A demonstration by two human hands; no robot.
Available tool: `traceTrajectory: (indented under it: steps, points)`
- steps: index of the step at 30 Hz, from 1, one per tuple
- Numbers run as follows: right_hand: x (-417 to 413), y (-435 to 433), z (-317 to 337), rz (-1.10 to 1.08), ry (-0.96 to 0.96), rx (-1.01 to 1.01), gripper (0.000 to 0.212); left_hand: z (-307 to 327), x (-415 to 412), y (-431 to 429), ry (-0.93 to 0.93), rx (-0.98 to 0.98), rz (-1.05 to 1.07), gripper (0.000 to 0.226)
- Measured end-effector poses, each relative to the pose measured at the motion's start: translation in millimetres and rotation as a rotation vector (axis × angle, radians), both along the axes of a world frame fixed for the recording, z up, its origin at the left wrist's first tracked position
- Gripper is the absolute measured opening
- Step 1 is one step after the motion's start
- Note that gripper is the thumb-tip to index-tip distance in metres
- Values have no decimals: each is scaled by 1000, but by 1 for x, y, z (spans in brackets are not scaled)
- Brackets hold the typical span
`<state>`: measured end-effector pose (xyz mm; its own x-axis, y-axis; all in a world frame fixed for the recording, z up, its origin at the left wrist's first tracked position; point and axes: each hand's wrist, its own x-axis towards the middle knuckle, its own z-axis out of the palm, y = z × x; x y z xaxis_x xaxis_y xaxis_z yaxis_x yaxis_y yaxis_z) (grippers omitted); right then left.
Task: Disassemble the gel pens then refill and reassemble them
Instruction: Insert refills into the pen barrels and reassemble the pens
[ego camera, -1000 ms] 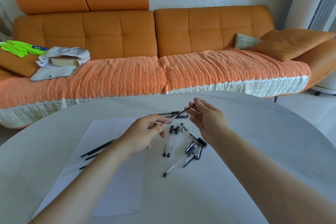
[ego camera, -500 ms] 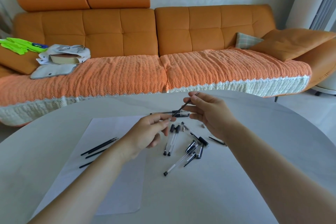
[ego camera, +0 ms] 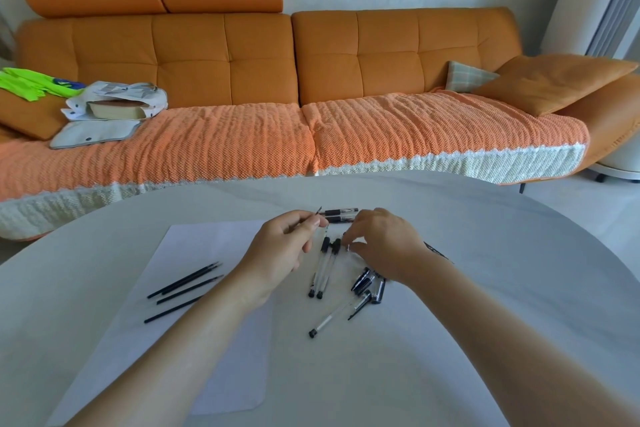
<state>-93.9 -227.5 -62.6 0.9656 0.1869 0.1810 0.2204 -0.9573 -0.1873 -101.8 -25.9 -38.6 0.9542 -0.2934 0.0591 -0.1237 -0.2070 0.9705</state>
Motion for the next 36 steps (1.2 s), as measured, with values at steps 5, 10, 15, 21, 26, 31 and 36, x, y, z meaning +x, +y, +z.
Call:
traceTrajectory:
  steps: [5,10,15,21,26,31,36]
  points:
    - [6,0,-3,17,-54,-60,17,-2,2,3,16,7,-29,27]
    - [8,2,-2,47,-73,-121,19,-2,3,4,30,8,-69,29]
    - [8,0,-3,48,-53,-170,20,-1,2,6,20,44,-92,27]
    - [1,1,6,-63,55,310,14,-3,1,4,-28,125,-78,27]
    - [-15,11,30,-121,117,1146,17,-6,0,0,-74,173,-81,25]
    - [-23,18,33,-111,153,1303,9,-6,0,-1,-111,154,-57,25]
    - [-22,19,31,-91,165,1320,9,-5,-1,-1,-131,151,-61,24]
